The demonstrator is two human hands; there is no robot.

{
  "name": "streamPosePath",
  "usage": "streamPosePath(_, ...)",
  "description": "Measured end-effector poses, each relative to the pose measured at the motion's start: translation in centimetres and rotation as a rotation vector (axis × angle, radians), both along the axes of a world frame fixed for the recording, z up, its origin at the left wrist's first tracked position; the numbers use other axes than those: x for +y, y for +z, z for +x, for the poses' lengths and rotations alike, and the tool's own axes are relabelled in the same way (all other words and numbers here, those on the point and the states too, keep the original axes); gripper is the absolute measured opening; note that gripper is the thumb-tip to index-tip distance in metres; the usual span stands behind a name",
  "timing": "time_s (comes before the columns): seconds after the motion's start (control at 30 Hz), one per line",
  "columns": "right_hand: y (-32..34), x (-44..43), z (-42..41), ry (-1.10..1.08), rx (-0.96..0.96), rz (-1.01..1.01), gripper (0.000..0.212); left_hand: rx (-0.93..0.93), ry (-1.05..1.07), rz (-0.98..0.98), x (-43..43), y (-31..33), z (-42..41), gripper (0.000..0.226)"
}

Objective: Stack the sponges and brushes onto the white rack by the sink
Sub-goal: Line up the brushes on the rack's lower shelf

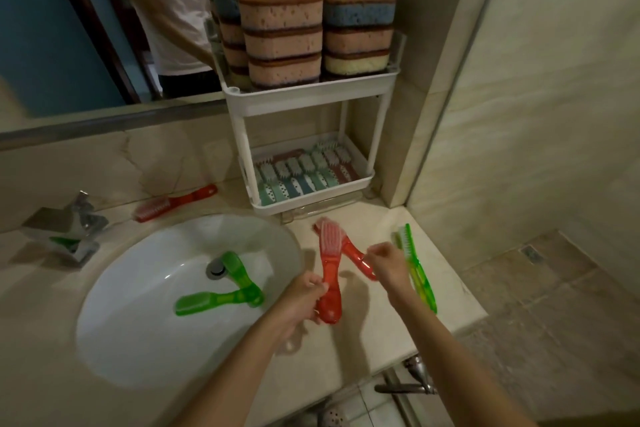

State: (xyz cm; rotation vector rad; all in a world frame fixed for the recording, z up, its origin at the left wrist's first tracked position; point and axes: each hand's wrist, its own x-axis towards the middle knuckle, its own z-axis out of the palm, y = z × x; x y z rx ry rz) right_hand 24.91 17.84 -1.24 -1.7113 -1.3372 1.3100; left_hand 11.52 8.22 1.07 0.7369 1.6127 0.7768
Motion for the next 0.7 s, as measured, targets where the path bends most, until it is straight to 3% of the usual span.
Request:
streamPosePath(0.1, -1.3, 1.3, 3.0, -0.044, -0.523, 0.146, 0.040, 0.006, 0.080, 0.000, 1.1, -0.2, 0.3, 0.018)
streamPosePath(0.2, -2.4, 2.0, 5.1, 0.048, -0.786, 0.071, 0.037, -0.003, 0.138, 0.010, 2.5, 0.1, 0.5, 0.017)
streamPosePath(0.33, -3.7, 2.8, 6.9, 0.163, -0.838, -0.059, 0.026, 0.001, 0.180, 0.021, 4.4, 0.4, 0.5, 0.008)
streamPosePath(0.43, -4.2, 3.2, 7.4, 0.124, -0.848, -0.057, 0.023, 0.015, 0.210, 0.007, 5.5, 0.3, 0.1, 0.011)
streamPosePath(0.57, -3.6, 3.4, 6.2, 0.055, -0.762, 0.049, 0.017, 0.042, 0.240, -0.006, 6.7, 0.3, -0.6, 0.010)
streamPosePath(0.7, -1.8, 4.7, 3.4, 0.107, -0.548, 0.208, 0.015, 0.053, 0.287, 0.026, 7.8, 1.3, -1.4, 0.012)
